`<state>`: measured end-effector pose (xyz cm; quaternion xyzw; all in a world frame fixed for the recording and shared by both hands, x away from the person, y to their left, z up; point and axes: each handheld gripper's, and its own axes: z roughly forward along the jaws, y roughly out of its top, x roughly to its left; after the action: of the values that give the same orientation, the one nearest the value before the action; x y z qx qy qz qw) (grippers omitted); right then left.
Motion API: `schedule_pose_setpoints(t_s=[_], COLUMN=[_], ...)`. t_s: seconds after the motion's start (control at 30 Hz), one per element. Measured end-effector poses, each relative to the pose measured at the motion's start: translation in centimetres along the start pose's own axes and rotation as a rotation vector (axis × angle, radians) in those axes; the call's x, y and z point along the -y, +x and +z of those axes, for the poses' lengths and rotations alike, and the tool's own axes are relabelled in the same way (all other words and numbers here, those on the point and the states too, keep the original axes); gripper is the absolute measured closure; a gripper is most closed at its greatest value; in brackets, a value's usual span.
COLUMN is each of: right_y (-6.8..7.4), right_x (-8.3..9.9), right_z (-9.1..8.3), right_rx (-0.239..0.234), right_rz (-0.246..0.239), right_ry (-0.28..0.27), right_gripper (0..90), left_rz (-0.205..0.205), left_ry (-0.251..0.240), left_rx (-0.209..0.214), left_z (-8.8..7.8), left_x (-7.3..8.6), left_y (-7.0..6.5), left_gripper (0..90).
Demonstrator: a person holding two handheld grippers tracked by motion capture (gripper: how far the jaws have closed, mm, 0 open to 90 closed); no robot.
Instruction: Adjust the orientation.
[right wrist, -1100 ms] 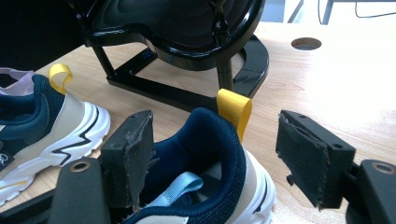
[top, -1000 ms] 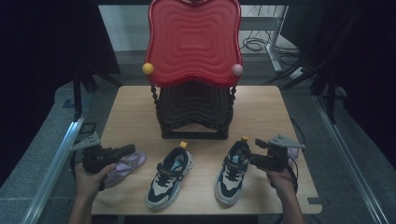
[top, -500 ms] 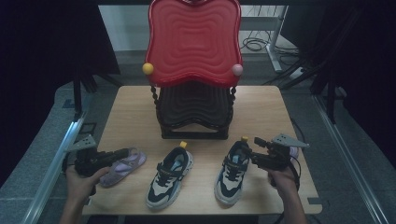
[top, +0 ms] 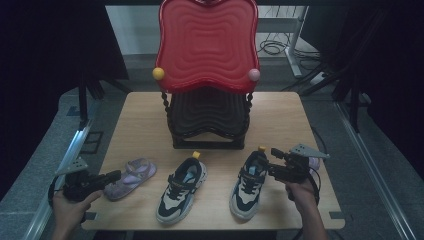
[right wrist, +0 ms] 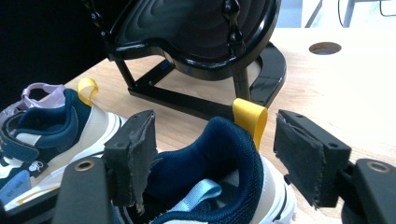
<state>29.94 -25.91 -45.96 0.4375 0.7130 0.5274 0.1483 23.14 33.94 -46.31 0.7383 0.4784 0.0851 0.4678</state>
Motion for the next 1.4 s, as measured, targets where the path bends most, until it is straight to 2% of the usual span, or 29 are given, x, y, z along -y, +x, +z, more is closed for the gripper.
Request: schedule_pose_setpoints(t_s=[0.27, 0.77, 0.87, 1.0, 1.4], right_y=[-0.1, -0.3, -0.3, -0.4, -0.4], right_x=[0.3, 0.7, 0.7, 0.8, 1.1], right_z=[0.3, 0.4, 0.3, 0.2, 0.5], right_rx=[0.007, 0.017, 0.055, 0.062, 0.054], right_rz=[0.005, 0.026, 0.016, 0.030, 0.034], right_ry=[0.019, 0.030, 0.011, 0.004, 0.023], right_gripper=[30.3, 30.3, 30.5, 30.5, 30.4], left_rz=[-0.050, -0.034, -0.027, -0.020, -0.041], left_ry=[0.029, 0.129, 0.152, 0.175, 0.202], left_rx=[-0.007, -0.047, -0.050, -0.047, -0.061], left_z=[0.2, 1.4, 1.8, 2.2, 3.3], left_x=[2.5, 4.2, 4.6, 4.9, 6.0], left_y=[1.0, 1.0, 0.7, 0.6, 0.8], left_gripper=[90.0, 90.0, 90.0, 90.0, 90.0])
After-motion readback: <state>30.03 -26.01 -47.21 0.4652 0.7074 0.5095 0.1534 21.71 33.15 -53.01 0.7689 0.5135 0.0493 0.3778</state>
